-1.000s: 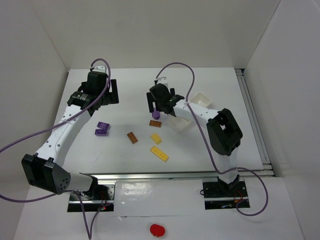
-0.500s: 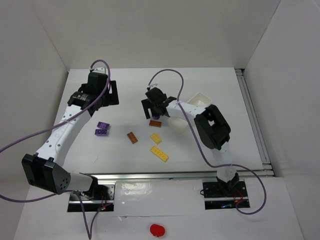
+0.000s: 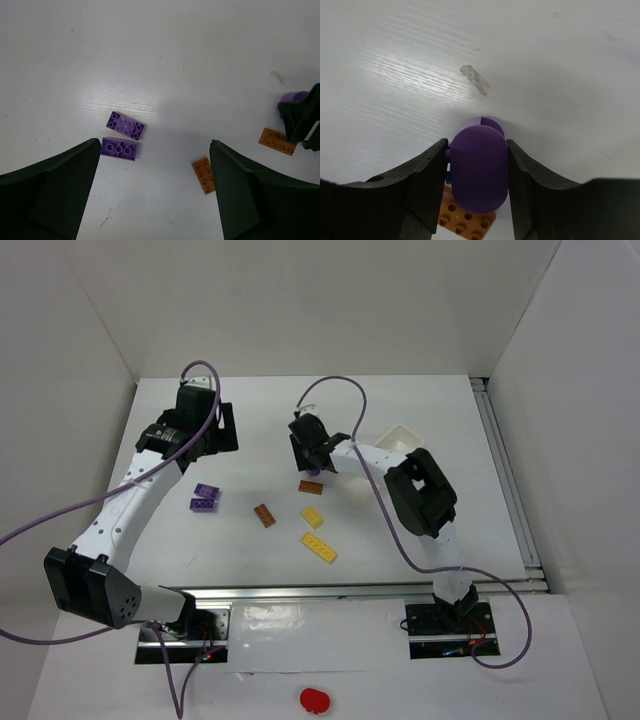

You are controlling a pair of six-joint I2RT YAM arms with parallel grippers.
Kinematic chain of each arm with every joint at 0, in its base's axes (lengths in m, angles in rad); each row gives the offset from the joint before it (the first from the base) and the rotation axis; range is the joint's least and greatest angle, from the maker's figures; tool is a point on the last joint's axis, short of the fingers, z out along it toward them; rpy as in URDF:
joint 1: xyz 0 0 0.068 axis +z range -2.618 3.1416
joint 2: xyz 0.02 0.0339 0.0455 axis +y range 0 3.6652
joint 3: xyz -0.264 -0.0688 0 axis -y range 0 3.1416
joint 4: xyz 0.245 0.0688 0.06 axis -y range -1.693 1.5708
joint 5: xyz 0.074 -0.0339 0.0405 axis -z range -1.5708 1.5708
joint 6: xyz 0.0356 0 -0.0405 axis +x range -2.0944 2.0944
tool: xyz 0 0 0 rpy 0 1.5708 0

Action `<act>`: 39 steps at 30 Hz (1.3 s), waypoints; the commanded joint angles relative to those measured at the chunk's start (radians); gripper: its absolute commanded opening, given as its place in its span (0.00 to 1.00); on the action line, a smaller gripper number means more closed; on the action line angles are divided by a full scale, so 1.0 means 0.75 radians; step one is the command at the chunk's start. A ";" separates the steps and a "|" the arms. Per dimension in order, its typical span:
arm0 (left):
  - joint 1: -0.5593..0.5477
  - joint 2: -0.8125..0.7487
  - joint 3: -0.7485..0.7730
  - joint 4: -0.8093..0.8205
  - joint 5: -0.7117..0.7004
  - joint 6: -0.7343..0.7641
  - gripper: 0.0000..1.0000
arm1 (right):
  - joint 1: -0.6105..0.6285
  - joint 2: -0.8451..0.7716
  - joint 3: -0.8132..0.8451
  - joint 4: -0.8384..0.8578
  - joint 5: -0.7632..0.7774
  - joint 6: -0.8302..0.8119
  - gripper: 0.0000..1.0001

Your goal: Sort the legos into containers by color

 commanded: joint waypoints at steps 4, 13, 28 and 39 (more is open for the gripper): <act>-0.003 0.015 0.008 0.000 0.037 0.006 1.00 | -0.104 -0.418 -0.178 0.155 0.162 0.013 0.37; -0.003 0.101 0.008 0.000 0.164 0.004 1.00 | -0.473 -0.633 -0.444 0.110 0.224 0.082 0.37; -0.003 0.130 0.008 -0.024 0.176 -0.008 1.00 | -0.594 -0.553 -0.423 0.151 0.250 0.113 0.82; -0.003 0.079 0.057 -0.055 0.004 -0.088 1.00 | -0.236 -0.813 -0.577 0.116 -0.138 -0.016 0.63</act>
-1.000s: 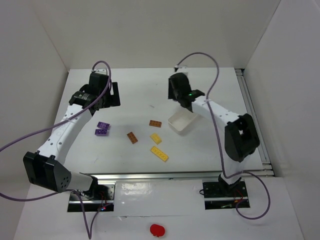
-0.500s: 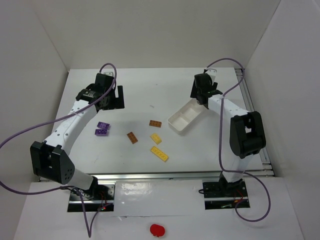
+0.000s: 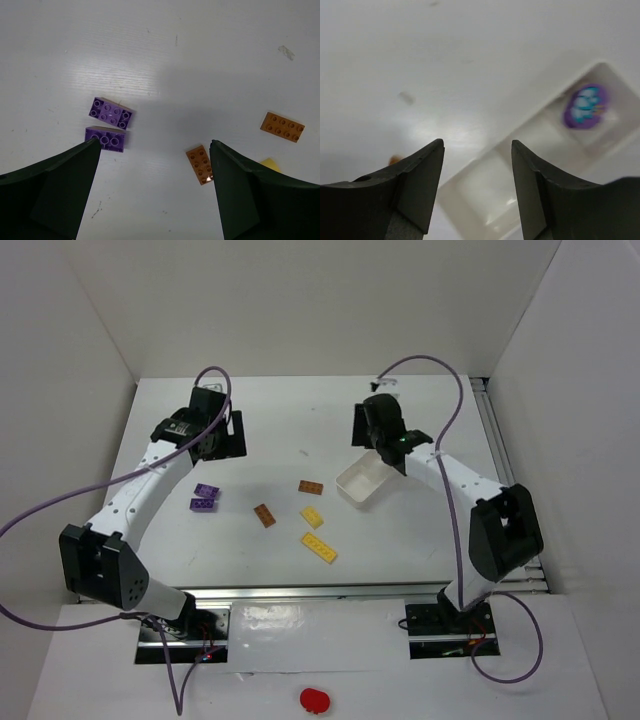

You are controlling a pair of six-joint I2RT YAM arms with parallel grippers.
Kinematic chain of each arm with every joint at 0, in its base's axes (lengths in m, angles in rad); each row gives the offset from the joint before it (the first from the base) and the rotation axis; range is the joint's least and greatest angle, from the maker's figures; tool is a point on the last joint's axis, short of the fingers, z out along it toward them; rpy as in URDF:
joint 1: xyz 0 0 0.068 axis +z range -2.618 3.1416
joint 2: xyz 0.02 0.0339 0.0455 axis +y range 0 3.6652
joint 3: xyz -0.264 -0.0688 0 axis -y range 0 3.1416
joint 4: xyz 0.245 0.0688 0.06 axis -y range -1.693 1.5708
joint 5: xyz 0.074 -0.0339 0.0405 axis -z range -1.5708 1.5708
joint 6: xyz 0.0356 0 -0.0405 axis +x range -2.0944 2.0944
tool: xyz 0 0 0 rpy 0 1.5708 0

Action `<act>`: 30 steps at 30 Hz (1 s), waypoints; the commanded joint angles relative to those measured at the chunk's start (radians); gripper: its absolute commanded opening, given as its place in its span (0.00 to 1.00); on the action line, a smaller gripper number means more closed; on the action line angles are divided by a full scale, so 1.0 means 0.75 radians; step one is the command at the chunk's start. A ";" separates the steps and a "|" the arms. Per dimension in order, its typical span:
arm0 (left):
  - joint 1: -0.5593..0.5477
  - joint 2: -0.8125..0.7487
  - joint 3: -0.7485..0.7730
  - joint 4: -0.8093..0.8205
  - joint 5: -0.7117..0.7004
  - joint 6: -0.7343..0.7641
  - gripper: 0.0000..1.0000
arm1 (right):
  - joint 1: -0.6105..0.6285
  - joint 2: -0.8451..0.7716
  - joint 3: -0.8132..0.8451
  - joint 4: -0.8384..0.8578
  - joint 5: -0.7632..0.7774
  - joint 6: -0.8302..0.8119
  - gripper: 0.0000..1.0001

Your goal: Sort the legos into containers by color

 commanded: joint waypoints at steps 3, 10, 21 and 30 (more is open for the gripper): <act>-0.003 -0.055 0.071 -0.041 -0.112 -0.088 1.00 | 0.324 -0.001 -0.068 -0.025 -0.360 -0.146 0.70; 0.010 -0.096 0.071 -0.041 -0.112 -0.089 1.00 | 0.480 0.240 0.047 -0.151 -0.370 -0.233 0.88; 0.022 -0.122 0.059 -0.053 -0.112 -0.101 1.00 | 0.450 0.526 0.237 -0.151 -0.223 -0.323 0.80; 0.022 -0.122 0.047 -0.053 -0.100 -0.101 1.00 | 0.386 0.613 0.278 -0.047 -0.223 -0.298 0.76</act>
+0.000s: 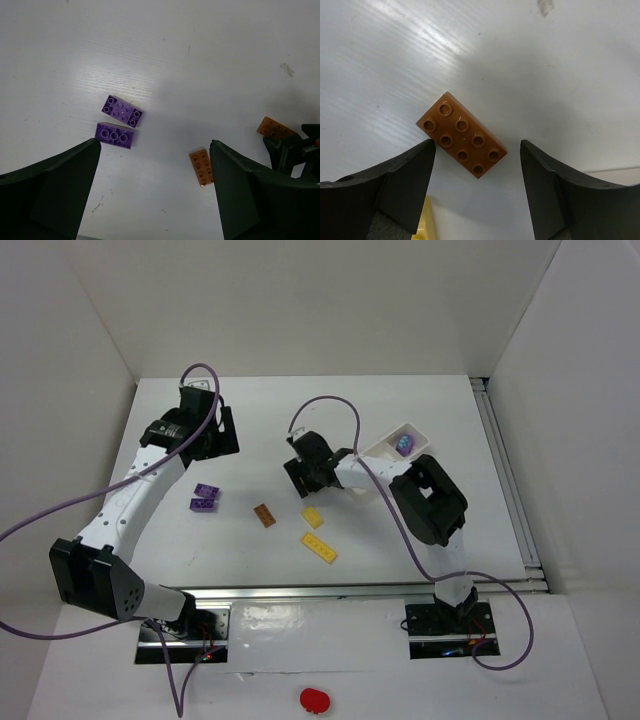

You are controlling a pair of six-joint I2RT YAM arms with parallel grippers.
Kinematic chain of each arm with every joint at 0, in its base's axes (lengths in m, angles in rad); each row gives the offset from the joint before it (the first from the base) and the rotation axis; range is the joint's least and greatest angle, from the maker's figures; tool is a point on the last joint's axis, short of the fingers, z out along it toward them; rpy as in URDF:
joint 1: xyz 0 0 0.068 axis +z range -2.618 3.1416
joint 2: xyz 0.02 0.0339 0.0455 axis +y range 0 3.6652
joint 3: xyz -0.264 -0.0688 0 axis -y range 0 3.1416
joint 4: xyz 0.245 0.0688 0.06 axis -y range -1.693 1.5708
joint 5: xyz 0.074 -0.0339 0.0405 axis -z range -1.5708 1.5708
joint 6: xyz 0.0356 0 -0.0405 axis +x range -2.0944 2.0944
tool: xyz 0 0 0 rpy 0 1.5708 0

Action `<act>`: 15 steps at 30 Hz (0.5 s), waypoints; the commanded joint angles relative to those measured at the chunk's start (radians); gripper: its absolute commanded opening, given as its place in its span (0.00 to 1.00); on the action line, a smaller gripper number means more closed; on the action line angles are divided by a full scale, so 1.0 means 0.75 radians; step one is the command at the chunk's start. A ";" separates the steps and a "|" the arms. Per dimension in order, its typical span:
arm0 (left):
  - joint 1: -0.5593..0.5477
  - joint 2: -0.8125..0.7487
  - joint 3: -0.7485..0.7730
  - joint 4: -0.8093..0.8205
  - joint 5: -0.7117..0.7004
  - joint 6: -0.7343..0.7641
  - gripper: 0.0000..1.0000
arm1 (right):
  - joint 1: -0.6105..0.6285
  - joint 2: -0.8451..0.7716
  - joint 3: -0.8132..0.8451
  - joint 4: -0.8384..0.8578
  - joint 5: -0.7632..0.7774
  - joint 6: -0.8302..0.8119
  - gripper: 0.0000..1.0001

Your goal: Sort the legos into containers by color

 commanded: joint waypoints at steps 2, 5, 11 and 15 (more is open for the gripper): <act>0.008 -0.042 0.031 0.000 -0.004 -0.024 1.00 | -0.035 0.057 0.039 0.080 0.025 -0.006 0.76; 0.008 -0.029 0.031 0.000 -0.004 -0.024 1.00 | -0.035 0.093 0.068 0.080 -0.009 -0.021 0.77; 0.008 -0.017 0.031 0.000 0.008 -0.024 1.00 | -0.035 0.090 0.035 0.111 -0.040 -0.033 0.47; 0.008 -0.005 0.031 0.000 0.008 -0.012 1.00 | -0.023 0.028 -0.006 0.139 -0.022 -0.019 0.25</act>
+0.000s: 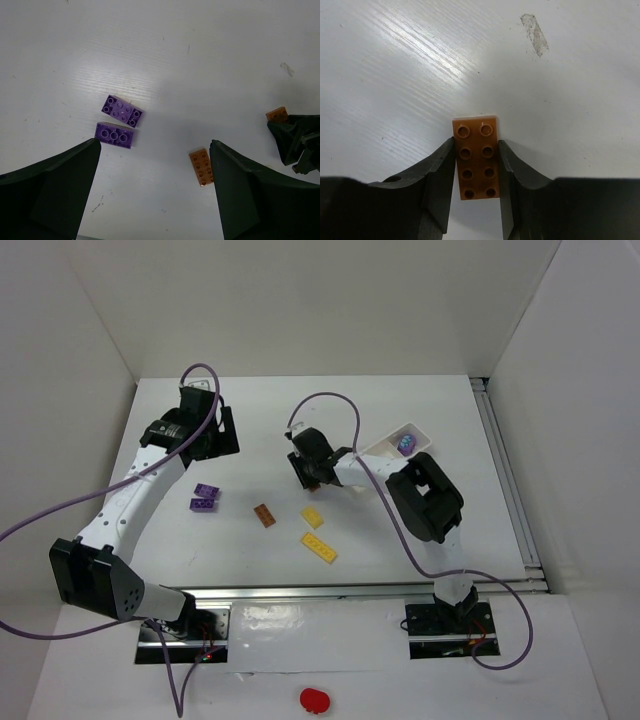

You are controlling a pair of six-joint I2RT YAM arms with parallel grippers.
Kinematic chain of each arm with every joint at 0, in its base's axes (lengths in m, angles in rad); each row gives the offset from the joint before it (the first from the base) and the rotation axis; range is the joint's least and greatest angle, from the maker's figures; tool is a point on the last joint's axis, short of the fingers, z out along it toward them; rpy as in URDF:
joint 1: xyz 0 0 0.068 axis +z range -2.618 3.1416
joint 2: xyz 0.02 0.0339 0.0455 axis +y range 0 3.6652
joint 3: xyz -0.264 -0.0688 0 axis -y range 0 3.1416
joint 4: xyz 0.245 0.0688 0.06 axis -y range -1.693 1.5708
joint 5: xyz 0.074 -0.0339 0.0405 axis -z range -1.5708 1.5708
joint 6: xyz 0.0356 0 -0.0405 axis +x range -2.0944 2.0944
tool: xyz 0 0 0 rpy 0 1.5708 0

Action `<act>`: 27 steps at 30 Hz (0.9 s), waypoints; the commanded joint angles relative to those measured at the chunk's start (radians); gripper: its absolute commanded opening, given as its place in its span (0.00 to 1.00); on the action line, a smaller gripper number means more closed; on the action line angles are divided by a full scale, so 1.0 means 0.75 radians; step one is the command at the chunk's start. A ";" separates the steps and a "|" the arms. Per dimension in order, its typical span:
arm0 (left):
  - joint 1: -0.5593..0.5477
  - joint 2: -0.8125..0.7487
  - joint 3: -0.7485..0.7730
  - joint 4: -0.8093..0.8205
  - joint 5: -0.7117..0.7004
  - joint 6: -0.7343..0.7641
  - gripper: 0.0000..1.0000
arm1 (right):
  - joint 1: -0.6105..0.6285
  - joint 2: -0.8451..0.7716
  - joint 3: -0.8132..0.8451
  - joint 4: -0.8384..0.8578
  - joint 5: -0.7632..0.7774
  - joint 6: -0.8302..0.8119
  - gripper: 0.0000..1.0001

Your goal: Sort the legos into containers by color

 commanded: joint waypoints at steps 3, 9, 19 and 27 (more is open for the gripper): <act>0.008 -0.005 0.031 0.000 0.007 -0.012 1.00 | 0.024 -0.177 -0.055 0.018 0.080 -0.008 0.25; 0.008 -0.005 0.045 0.000 0.007 -0.012 1.00 | -0.029 -0.466 -0.185 0.123 0.270 0.016 0.25; 0.008 0.010 0.057 -0.015 0.005 -0.012 1.00 | -0.313 -0.538 -0.343 0.115 0.548 0.071 0.26; 0.008 -0.005 0.059 -0.027 0.001 -0.012 1.00 | -0.453 -0.456 -0.368 0.166 0.520 0.125 0.31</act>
